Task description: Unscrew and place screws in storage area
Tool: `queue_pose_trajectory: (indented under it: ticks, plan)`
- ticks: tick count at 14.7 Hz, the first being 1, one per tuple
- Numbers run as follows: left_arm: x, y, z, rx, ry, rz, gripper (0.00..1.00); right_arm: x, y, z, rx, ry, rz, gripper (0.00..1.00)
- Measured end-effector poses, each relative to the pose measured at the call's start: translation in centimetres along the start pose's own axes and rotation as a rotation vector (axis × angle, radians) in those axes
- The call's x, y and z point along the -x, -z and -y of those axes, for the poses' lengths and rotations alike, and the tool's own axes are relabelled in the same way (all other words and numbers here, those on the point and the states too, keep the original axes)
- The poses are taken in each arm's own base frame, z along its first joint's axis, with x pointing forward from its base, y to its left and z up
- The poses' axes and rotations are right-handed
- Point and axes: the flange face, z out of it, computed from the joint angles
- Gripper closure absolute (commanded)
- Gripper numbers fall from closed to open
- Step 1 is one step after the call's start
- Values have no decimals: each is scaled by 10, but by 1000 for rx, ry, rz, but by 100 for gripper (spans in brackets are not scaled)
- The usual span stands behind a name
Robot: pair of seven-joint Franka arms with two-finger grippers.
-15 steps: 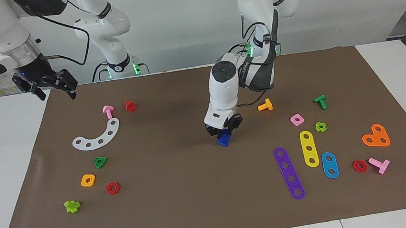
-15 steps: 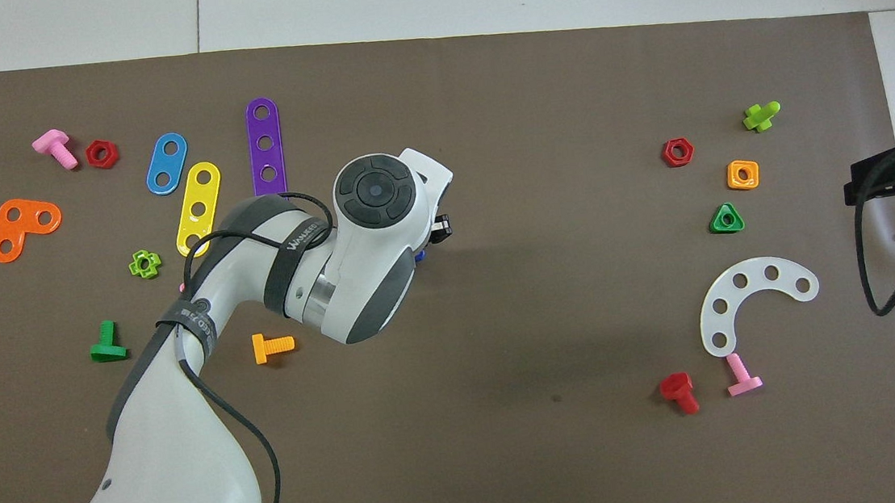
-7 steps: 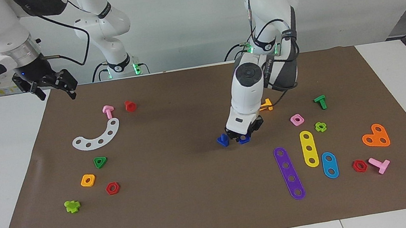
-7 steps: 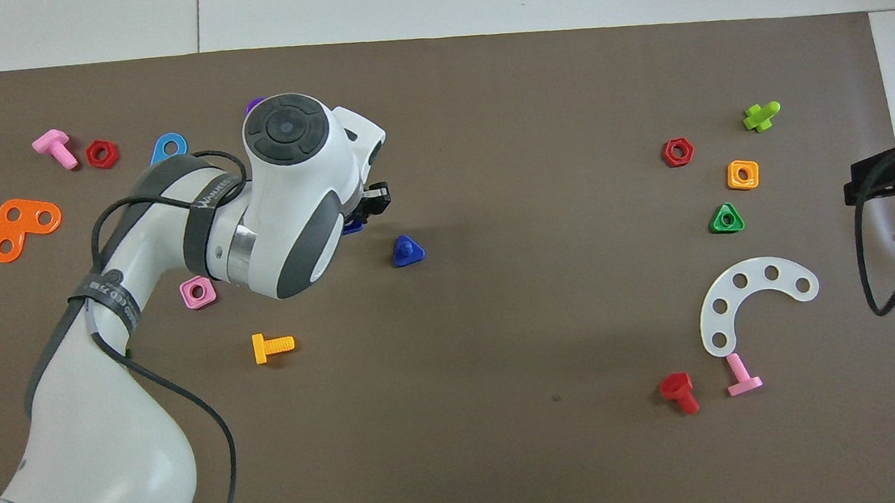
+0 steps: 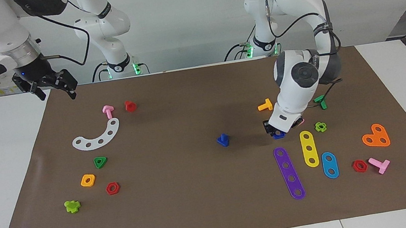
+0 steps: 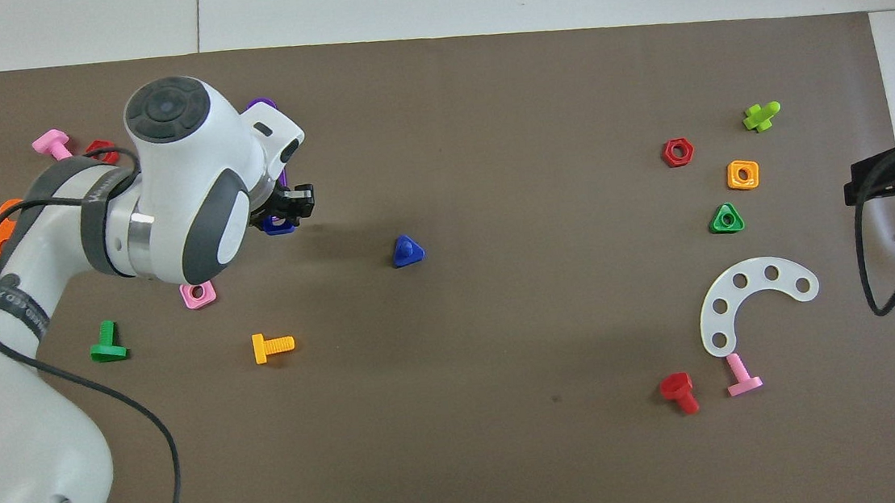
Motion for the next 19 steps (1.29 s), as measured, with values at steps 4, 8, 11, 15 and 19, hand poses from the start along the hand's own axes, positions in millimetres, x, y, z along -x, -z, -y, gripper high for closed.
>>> queue_pose_trajectory:
  ticks: [4, 8, 11, 15, 19]
  plan:
    - [20, -32, 10, 9, -44, -43, 68, 1, 0, 10, -1, 27, 4, 0]
    - [35, -57, 17, 10, -63, -59, 4, -2, -8, 56, -24, 107, -55, 0]
    - [36, -51, 18, 12, -75, -73, 0, -4, -41, 109, -52, 109, -79, 0]
    - [35, -10, 36, 10, -59, -59, 1, -20, -109, 221, -84, 69, -143, 0]
    - [43, 66, 119, 12, -70, -59, 1, -19, -186, 351, -120, -8, -168, 0]
